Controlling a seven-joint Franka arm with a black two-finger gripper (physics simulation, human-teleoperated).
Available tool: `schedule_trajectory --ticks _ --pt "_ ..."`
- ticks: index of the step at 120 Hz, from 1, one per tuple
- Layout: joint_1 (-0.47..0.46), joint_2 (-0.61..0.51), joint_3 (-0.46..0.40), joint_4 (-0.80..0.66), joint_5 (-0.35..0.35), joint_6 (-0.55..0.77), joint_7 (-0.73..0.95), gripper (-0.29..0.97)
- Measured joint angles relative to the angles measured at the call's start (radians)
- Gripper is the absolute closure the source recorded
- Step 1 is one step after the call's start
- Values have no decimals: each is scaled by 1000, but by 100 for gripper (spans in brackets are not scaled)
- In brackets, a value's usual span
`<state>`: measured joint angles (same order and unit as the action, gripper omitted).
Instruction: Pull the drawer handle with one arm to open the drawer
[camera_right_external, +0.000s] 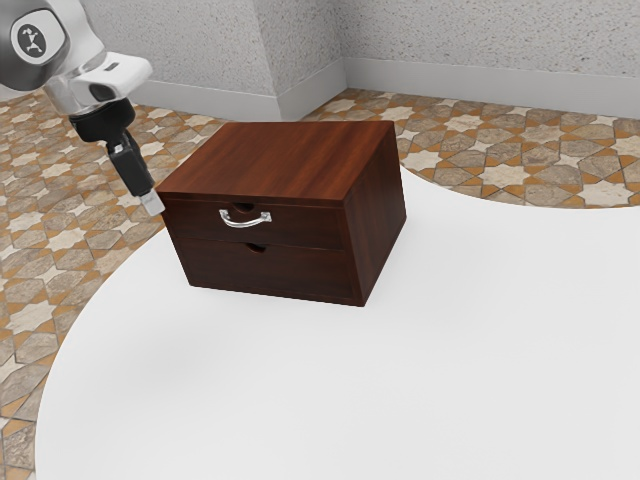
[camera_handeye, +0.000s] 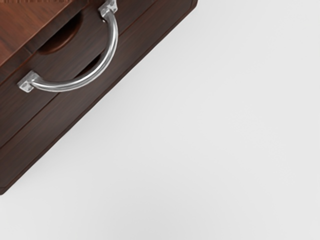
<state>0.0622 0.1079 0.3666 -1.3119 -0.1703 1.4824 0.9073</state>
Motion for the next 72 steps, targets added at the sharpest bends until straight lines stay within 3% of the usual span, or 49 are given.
schedule_trajectory --ticks 42,60,72 --pt "-9 -18 -2 9 10 0 22 0" --pt "-37 -126 -9 28 29 -1 27 0" --pt "-65 -160 -12 51 94 -1 31 0"
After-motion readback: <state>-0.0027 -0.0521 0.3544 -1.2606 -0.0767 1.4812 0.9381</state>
